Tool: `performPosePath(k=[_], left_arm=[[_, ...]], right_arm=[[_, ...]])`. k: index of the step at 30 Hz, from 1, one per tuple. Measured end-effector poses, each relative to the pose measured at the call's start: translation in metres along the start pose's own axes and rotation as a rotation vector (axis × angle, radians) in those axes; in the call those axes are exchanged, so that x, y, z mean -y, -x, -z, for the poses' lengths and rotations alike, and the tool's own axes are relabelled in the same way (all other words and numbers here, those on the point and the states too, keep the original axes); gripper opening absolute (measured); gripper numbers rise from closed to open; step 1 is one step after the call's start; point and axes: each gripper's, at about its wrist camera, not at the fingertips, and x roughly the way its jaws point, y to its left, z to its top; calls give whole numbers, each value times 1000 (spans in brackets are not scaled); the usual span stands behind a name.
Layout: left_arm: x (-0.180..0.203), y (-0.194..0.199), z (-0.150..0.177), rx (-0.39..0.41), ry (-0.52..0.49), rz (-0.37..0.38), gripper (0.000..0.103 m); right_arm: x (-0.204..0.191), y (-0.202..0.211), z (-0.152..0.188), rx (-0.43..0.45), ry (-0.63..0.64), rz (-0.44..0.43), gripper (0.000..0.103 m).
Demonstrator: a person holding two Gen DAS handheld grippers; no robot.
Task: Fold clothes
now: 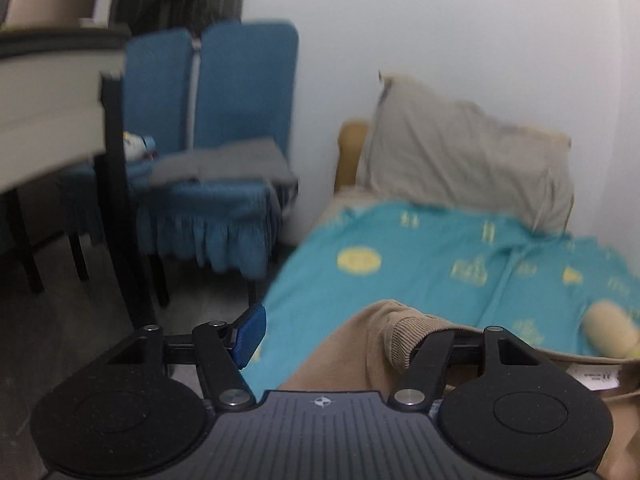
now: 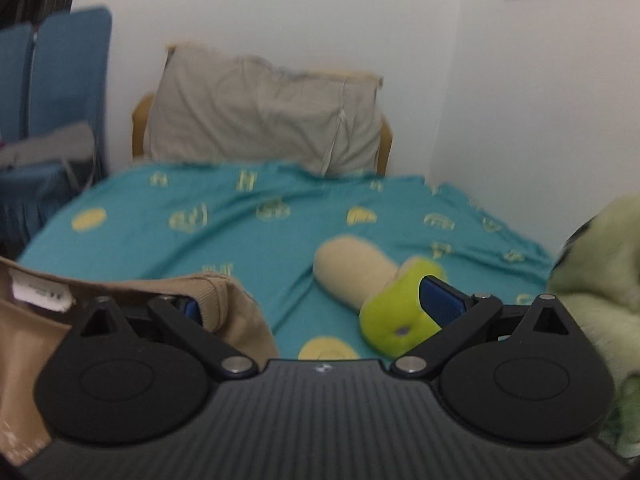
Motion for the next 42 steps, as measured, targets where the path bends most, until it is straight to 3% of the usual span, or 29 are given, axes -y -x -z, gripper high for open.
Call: performPosePath(k=[3,5,7,9,13,16,20,24,28,31,32,35,36,37,42], left_arm=[[5,-22,12,-67,-69,-10,67],[18,-34,19,-141,-170,-55,76],[29,-47,26,-232,-285,-84,77],[40,-53,31,-313,-385,-57,77],[52,-47,35,-360,-503,-13,85],[49,-34,25,-388,-466,107,86],[39,9,15,-286,-368,205,90],[18,79,15,-191,-262,230,90],[-10,166,31,-127,-213,219,90],[-38,232,50,-101,-131,238,94],[-44,253,58,-105,-120,230,94],[-63,305,83,-107,-59,208,94],[-70,318,92,-104,-31,207,94],[-76,329,101,-101,-3,206,94],[-90,341,133,-115,52,218,94]], right_arm=[[-9,-19,5,-91,56,-29,103],[-15,-31,9,-151,93,-48,103],[-23,-38,12,-232,141,-104,103],[-32,-37,13,-298,195,-170,103],[-41,-17,8,-307,217,-305,103],[-24,-1,-1,-308,78,-431,103],[13,29,-2,-250,-165,-493,103],[51,71,11,-187,-362,-464,103],[100,98,37,-157,-614,-358,102],[131,104,55,-216,-761,-299,99],[136,106,63,-240,-806,-297,94],[151,110,86,-316,-935,-288,92],[153,107,93,-359,-947,-288,84],[155,105,101,-400,-966,-285,77],[169,95,138,-497,-1120,-246,76]])
